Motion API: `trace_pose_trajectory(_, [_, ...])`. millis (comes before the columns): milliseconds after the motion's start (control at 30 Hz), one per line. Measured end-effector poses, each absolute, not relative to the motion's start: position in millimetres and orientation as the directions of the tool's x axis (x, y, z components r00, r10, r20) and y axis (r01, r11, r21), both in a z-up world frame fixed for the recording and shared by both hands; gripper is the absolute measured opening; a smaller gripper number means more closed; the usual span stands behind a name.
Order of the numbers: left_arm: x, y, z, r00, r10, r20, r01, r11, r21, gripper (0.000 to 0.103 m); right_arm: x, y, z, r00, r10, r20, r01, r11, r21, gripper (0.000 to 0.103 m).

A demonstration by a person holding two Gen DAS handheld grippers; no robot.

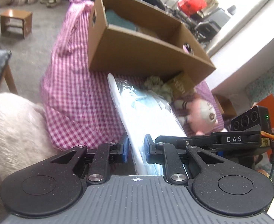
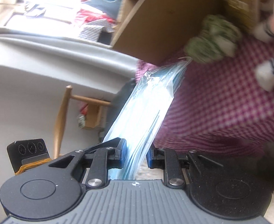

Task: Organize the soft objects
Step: 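Lift the mask pack with the right gripper and carry it over the box, then lower the mask pack beside the swab bag and open the right gripper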

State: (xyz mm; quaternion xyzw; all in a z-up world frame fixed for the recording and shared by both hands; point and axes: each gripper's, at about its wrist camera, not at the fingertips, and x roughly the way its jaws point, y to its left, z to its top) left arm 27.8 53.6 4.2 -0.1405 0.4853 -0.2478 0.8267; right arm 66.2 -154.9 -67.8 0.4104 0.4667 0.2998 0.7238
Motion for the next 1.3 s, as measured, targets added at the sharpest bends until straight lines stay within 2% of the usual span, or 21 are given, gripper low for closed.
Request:
trace_pose_trajectory(300, [22.5,47.0,64.1,0.532,-0.495,-0.686,0.311,0.869,-0.385,0.016,83.5,-154.7,-7.4,0.412,0.842,-0.349,-0.257,0.474,0.842,0.024])
trace_pose_trajectory(567, [82.1,-5.0,102.5,0.585,-0.541,-0.605,0.427,0.839,-0.337,0.016,132.8,-210.6,63.2,0.528,0.767,-0.365,-0.358,0.590,0.723,0.024])
trace_pose_trajectory(733, [156.5,-51.4,103.3,0.532,-0.607,-0.591,0.480,0.791,-0.379,0.016,190.8,-265.9,89.2,0.571,0.688,-0.447,-0.307,0.685,0.661,0.024])
trace_pose_trajectory(933, [248.9,-118.0,68.1,0.455,-0.617,-0.642,0.502,0.773,-0.387,0.016,268.8,-328.7,69.5,0.546,0.576,-0.609,-0.189,0.792,0.581,0.023])
trace_pose_trajectory(1133, [313.9,-159.0,13.9,0.321,-0.620,-0.716,0.442,0.767,-0.466,0.016,319.2,-336.9,35.9,0.503,0.416,-0.758,-0.134,0.904,0.407,0.024])
trace_pose_trajectory(1300, [326.7,-178.5,-7.6,0.255,-0.611,-0.749,0.432,0.765,-0.477,0.018,322.2,-324.9,35.5,0.497,0.257,-0.829,-0.165,0.966,0.200,0.030])
